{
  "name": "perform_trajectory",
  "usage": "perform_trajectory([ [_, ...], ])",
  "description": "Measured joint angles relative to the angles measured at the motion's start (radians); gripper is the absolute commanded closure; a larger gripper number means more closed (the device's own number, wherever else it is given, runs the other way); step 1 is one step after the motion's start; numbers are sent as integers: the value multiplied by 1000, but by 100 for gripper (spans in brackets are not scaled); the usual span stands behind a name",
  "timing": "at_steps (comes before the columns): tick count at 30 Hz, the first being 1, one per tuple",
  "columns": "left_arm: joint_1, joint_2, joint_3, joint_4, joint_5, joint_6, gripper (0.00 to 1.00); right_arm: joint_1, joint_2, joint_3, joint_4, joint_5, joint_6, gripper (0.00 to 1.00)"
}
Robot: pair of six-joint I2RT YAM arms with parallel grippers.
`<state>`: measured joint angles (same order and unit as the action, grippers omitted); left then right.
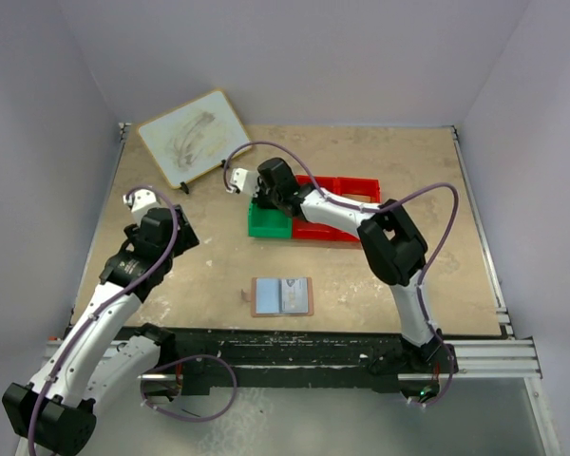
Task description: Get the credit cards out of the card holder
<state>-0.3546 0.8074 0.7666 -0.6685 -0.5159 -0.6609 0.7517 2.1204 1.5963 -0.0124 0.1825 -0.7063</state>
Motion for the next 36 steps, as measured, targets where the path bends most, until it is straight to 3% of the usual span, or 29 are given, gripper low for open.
perform_trajectory([
  [20, 0, -21, 0, 9, 57, 19, 24, -6, 111, 75, -13, 10, -95, 96],
  [31, 0, -21, 0, 15, 67, 19, 25, -6, 122, 75, -3, 37, -105, 82],
  [36, 0, -22, 0, 17, 69, 19, 25, -6, 122, 69, -2, 36, -116, 69],
])
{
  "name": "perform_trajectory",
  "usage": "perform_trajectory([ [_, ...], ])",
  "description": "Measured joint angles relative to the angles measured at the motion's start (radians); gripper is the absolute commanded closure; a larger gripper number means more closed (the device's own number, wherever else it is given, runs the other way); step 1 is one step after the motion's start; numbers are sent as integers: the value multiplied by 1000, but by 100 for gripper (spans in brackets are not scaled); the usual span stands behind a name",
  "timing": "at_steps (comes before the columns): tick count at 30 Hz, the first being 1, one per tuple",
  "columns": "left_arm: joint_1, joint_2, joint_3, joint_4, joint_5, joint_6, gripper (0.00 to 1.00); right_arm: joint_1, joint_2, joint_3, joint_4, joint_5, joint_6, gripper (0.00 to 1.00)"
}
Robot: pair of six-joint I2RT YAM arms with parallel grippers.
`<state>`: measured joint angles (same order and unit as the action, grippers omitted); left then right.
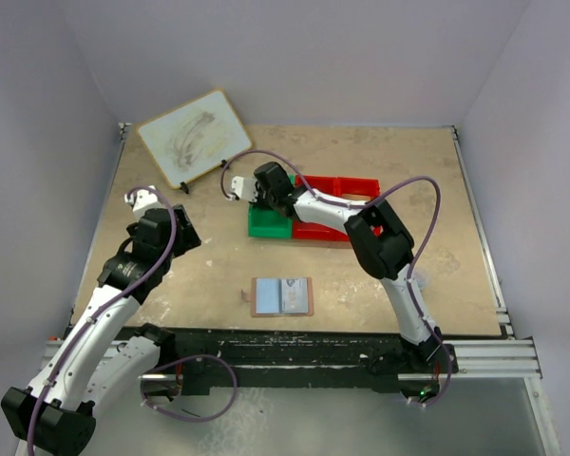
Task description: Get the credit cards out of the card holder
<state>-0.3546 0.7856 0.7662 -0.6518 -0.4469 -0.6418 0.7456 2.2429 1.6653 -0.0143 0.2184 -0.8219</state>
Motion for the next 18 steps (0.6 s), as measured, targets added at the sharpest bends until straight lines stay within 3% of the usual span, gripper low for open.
perform_trajectory([
  [5, 0, 0, 0, 0, 4, 0, 25, 0, 0, -5, -14, -2, -2, 53],
  [18, 0, -1, -3, 6, 16, 0, 25, -1, 0, -5, -34, -2, 9, 48],
])
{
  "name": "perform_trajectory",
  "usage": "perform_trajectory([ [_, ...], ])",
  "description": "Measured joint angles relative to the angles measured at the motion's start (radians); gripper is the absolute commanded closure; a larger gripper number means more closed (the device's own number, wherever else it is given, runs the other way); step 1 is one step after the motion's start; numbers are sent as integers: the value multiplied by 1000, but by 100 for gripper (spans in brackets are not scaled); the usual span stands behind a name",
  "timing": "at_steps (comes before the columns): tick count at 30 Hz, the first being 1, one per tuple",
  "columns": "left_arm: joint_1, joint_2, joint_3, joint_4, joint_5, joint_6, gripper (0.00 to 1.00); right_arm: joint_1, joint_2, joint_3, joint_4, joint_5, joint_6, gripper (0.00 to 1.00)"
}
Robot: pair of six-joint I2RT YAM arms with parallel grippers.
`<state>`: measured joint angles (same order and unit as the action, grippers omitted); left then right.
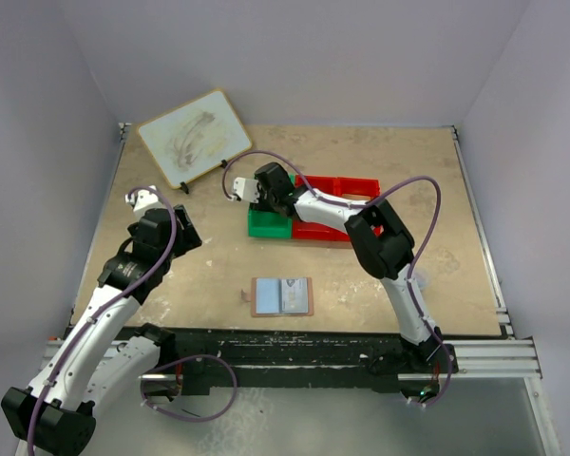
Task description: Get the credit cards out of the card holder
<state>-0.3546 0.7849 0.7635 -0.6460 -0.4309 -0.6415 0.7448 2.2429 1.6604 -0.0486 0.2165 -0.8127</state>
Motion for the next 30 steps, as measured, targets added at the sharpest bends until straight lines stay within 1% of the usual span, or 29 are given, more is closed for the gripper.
perform_trajectory([
  [6, 0, 0, -4, 1, 5, 0, 25, 0, 0, 0, -6, -3, 17, 47],
  [13, 0, 0, -4, 2, 7, 2, 25, -1, -16, -5, -20, -47, 40, 46],
  [20, 0, 1, -4, 2, 8, 6, 25, -1, -93, -61, 8, -62, 76, 44],
  [24, 0, 3, -4, 1, 8, 7, 25, -1, -179, -132, 68, -76, 118, 44],
  [27, 0, 4, -5, 2, 8, 7, 25, -1, -285, -228, 136, -79, 185, 43],
  [28, 0, 4, -5, 2, 9, 7, 25, -1, -337, -279, 175, -80, 219, 41],
  [30, 0, 4, -5, 2, 15, 8, 25, -1, -469, -400, 246, -82, 301, 31],
])
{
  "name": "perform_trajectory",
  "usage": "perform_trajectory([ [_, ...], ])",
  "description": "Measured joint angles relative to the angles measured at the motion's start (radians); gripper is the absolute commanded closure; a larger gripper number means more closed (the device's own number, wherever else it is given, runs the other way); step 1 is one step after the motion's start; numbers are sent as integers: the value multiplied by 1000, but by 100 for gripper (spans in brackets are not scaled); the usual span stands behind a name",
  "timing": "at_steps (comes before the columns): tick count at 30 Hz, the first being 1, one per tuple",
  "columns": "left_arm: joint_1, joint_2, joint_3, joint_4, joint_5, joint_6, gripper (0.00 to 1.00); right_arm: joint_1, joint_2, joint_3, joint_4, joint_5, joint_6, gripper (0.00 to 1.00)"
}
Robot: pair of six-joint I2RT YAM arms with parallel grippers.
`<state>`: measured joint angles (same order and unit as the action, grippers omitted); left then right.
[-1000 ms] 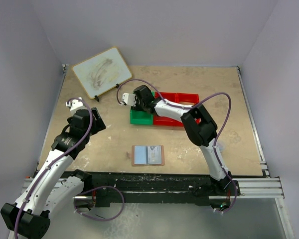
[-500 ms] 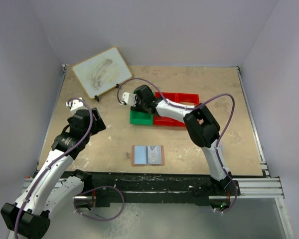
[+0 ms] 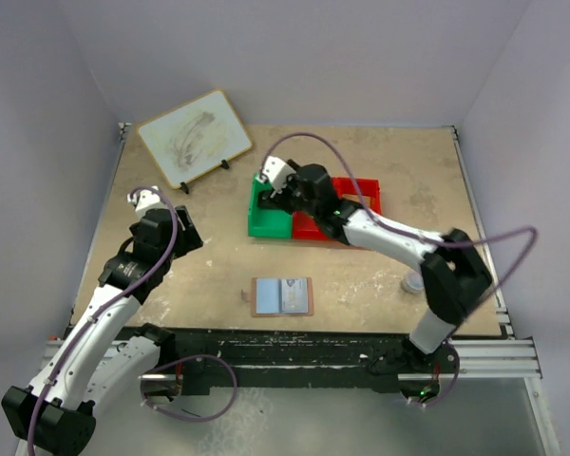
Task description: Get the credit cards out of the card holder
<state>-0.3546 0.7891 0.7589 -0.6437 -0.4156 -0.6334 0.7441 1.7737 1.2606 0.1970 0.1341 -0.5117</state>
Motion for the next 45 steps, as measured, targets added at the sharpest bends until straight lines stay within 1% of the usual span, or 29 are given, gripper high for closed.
perform_trajectory([
  [1, 0, 0, 0, 1, 6, 1, 25, 0, -80, -71, 42, 3, 55, 24],
  [2, 0, 0, -2, 7, 16, 3, 25, 0, -163, -138, 81, 8, 118, 10],
  [3, 0, -1, -5, 13, 28, 9, 24, 0, -249, -212, 130, 11, 190, 2],
  [4, 0, -1, -7, 19, 45, 14, 24, -1, -336, -278, 165, 18, 272, 0],
  [6, 1, -3, -14, 37, 81, 26, 24, -10, -483, -383, 196, 27, 479, 0],
  [8, 1, -1, -24, 59, 130, 38, 25, -31, -589, -460, 201, -14, 671, 0],
  [11, 1, 28, -29, 88, 216, 55, 27, -55, -666, -549, 176, -89, 877, 2],
  [13, 1, 73, -29, 113, 279, 61, 27, -55, -694, -623, 161, -151, 999, 5],
  [15, 1, 122, -32, 142, 344, 60, 25, -50, -725, -721, 161, -213, 1108, 7],
  [18, -5, 183, -56, 207, 446, 44, 23, -25, -784, -895, 189, -284, 1261, 9],
  [21, -71, 245, -66, 254, 466, 25, 23, 50, -822, -1022, 240, -318, 1381, 13],
  [23, -152, 283, -65, 284, 451, 18, 23, 112, -822, -1059, 255, -340, 1443, 13],
  [24, -180, 299, -65, 295, 448, 16, 23, 124, -819, -1060, 254, -346, 1460, 14],
  [25, -212, 319, -65, 308, 447, 13, 24, 165, -816, -1059, 258, -348, 1479, 16],
  [27, -253, 361, -66, 337, 440, 5, 24, 201, -820, -1059, 257, -351, 1501, 17],
  [35, -287, 456, -72, 429, 392, -14, 26, 248, -821, -1073, 274, -354, 1561, 21],
  [39, -318, 513, -72, 470, 377, -23, 28, 272, -714, -1076, 338, -354, 1573, 25],
  [45, -389, 563, -76, 482, 364, -18, 30, 283, -537, -1066, 420, -353, 1601, 25],
])
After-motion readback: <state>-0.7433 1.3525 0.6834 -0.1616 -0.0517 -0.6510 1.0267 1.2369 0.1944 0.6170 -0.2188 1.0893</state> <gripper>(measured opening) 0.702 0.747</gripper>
